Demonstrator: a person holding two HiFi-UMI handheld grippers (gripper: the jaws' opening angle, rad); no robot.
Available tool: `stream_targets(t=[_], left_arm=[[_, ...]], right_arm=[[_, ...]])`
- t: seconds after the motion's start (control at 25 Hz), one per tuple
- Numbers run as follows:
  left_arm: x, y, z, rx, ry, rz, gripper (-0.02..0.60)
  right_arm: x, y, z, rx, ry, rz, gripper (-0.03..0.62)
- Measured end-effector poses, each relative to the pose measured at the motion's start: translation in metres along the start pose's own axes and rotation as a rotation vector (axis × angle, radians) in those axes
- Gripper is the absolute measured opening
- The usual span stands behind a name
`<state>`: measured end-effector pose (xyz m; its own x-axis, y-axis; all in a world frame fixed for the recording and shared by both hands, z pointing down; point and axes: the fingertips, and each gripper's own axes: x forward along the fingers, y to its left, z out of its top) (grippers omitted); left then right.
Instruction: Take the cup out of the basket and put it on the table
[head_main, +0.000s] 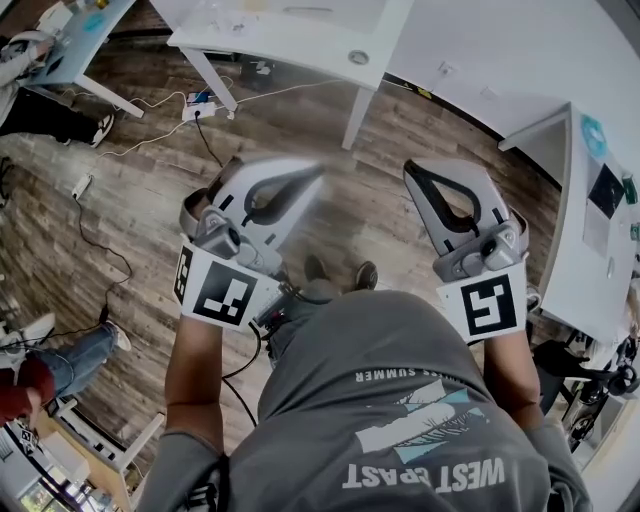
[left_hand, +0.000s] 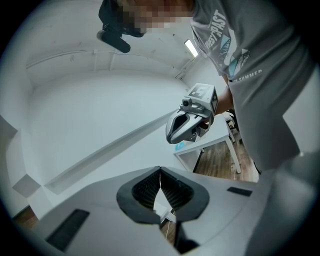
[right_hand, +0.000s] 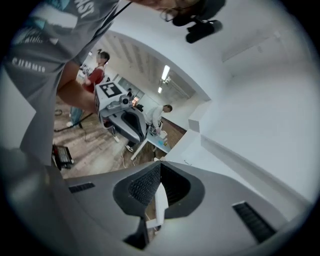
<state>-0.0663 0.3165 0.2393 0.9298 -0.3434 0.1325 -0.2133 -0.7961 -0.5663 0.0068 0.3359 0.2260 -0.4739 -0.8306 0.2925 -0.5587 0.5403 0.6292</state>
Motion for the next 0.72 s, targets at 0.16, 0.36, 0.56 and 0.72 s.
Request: stream_targets(t=[0.16,0.36,0.56,0.72], left_arm=[[-0.001,0.004,-0.013,0.044,0.003,-0.007,0.009],[0.003,0.015,-0.015,0.069,-0.022,-0.022,0.009],[0.021,0.027,-0.011,0.071,-0.05,-0.036,0.009],[0.048,0.033,-0.01,0.077,-0.043,-0.042,0.009]], right_arm=[[0.012,0.001,0.005,-0.077,0.018,-0.019,0.012],[0.022,-0.005,0.006,-0.078,0.046,-0.047,0.011],[0.023,-0.024,-0.001,-0.07,0.06,-0.069,0.012],[0.024,-0.044,-0.021,-0.051,0.053,-0.072,0.012]])
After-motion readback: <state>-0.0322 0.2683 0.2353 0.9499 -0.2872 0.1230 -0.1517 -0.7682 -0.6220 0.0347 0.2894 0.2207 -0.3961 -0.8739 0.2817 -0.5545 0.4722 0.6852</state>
